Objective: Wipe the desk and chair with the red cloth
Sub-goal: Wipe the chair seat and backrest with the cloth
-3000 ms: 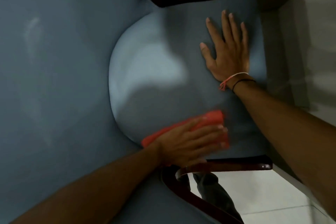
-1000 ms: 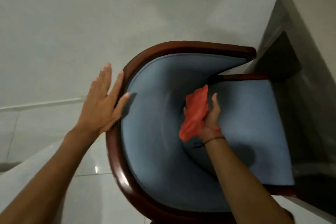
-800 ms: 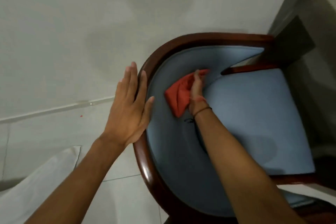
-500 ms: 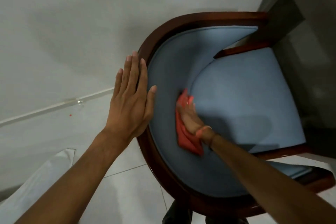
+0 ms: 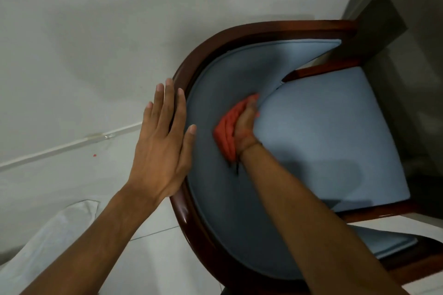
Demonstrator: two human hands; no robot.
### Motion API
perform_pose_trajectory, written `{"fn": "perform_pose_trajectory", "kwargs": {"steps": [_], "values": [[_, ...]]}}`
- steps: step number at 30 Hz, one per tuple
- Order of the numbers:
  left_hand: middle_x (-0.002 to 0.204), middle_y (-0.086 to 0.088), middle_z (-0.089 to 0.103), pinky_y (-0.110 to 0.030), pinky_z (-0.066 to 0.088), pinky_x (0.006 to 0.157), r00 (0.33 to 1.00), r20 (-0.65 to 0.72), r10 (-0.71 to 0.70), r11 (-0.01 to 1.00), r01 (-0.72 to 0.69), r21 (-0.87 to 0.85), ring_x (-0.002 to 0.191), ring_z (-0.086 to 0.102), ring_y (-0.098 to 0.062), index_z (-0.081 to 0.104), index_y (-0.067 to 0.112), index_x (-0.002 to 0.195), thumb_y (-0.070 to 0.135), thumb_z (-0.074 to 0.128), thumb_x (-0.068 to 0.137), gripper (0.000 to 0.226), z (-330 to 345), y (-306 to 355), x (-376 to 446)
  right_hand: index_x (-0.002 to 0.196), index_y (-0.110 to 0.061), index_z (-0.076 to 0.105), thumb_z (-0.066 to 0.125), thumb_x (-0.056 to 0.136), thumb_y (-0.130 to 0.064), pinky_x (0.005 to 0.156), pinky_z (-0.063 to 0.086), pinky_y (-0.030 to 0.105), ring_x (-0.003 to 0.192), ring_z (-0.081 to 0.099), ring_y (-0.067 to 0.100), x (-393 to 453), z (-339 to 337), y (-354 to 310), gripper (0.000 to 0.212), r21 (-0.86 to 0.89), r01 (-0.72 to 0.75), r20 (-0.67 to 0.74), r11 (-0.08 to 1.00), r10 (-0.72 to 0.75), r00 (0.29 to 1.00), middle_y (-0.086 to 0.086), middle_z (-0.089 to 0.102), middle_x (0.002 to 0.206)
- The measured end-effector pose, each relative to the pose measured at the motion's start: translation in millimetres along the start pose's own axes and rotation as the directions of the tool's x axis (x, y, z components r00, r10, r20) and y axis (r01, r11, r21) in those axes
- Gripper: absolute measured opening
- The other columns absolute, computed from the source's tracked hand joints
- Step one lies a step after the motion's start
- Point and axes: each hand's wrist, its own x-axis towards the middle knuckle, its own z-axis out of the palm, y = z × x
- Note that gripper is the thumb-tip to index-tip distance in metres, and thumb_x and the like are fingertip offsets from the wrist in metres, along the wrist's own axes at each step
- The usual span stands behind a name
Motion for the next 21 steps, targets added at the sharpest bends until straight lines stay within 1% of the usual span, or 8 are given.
{"fn": "perform_pose_trajectory", "kwargs": {"steps": [1, 3, 6, 10, 12, 14, 18, 21], "values": [[0.172, -0.009, -0.01, -0.045, -0.001, 0.131, 1.0, 0.003, -0.001, 1.0, 0.001, 0.005, 0.159, -0.014, -0.022, 0.002, 0.01, 0.162, 0.039, 0.015, 0.106, 0.065, 0, 0, 0, 0.145, -0.027, 0.042, 0.011, 0.077, -0.087, 0.123, 0.035, 0.038, 0.135, 0.04, 0.01, 19, 14, -21, 0.096, 0.016, 0.07, -0.147, 0.997, -0.067, 0.987, -0.009, 0.041, 0.145], [0.172, -0.009, -0.009, -0.044, -0.002, 0.131, 1.0, 0.008, 0.005, 1.0, -0.005, 0.009, 0.159, -0.014, -0.022, 0.003, 0.01, 0.162, 0.038, 0.016, 0.106, 0.064, 0, 0, 0, 0.149, -0.008, 0.042, 0.009, 0.103, -0.059, 0.125, 0.028, 0.044, 0.136, 0.046, 0.025, 44, 32, -54, 0.077, 0.056, 0.104, -0.351, 0.993, -0.078, 0.933, 0.006, 0.048, 0.15], [0.172, -0.01, -0.007, -0.044, -0.001, 0.131, 1.0, 0.001, 0.003, 1.0, -0.003, 0.008, 0.159, -0.012, -0.023, 0.005, 0.009, 0.162, 0.036, 0.018, 0.107, 0.063, 1, 0, 0, 0.159, -0.005, 0.021, 0.016, 0.11, -0.038, 0.127, 0.016, 0.038, 0.153, 0.027, 0.032, 51, 31, -60, 0.059, -0.079, 0.057, -0.392, 0.995, -0.084, 0.916, 0.016, 0.025, 0.166], [0.172, -0.013, -0.004, -0.046, 0.001, 0.131, 1.0, -0.012, 0.01, 1.0, -0.01, -0.002, 0.159, -0.009, -0.026, 0.006, 0.008, 0.162, 0.035, 0.02, 0.107, 0.062, 0, -1, 2, 0.158, 0.001, -0.006, 0.013, 0.111, -0.021, 0.129, -0.005, 0.037, 0.158, -0.005, 0.031, 4, 15, -9, 0.056, -0.353, 0.196, -0.039, 0.915, -0.223, 0.974, 0.02, -0.006, 0.169], [0.172, -0.014, -0.003, -0.048, 0.002, 0.132, 1.0, -0.004, 0.014, 1.0, -0.014, -0.003, 0.16, -0.008, -0.028, 0.006, 0.007, 0.161, 0.035, 0.02, 0.107, 0.062, -1, 0, 1, 0.156, 0.007, -0.01, 0.011, 0.111, -0.013, 0.128, -0.01, 0.045, 0.156, -0.011, 0.04, -23, -14, 25, 0.054, -0.548, 0.21, 0.158, 0.809, -0.146, 0.977, 0.027, -0.013, 0.167], [0.172, -0.015, -0.003, -0.049, 0.003, 0.132, 1.0, 0.003, 0.02, 1.0, -0.02, 0.011, 0.159, -0.007, -0.029, 0.006, 0.006, 0.161, 0.035, 0.018, 0.107, 0.063, -1, 1, 0, 0.155, 0.009, -0.004, 0.016, 0.11, -0.008, 0.127, -0.011, 0.053, 0.154, -0.011, 0.049, -51, -66, 51, 0.052, -0.771, 0.226, 0.256, 0.595, -0.036, 0.966, 0.032, -0.01, 0.165], [0.171, -0.016, -0.003, -0.049, 0.004, 0.132, 0.999, 0.003, 0.035, 0.998, -0.035, 0.045, 0.159, -0.006, -0.03, 0.005, 0.005, 0.161, 0.034, 0.018, 0.107, 0.063, -2, 0, 0, 0.16, -0.013, -0.005, 0.022, 0.111, -0.024, 0.128, -0.009, 0.04, 0.158, -0.011, 0.033, -95, -162, 62, 0.057, -0.917, 0.179, 0.289, 0.356, 0.285, 0.914, 0.013, -0.011, 0.17], [0.172, -0.015, -0.004, -0.049, 0.003, 0.132, 0.999, -0.003, 0.034, 0.998, -0.033, 0.049, 0.159, -0.007, -0.03, 0.004, 0.005, 0.161, 0.033, 0.02, 0.107, 0.062, -1, 0, 0, 0.159, -0.028, -0.011, 0.016, 0.11, -0.036, 0.129, -0.008, 0.04, 0.157, -0.018, 0.024, -101, -151, 62, 0.056, -0.874, 0.229, 0.387, 0.429, 0.329, 0.861, 0.0, -0.012, 0.17]]}}
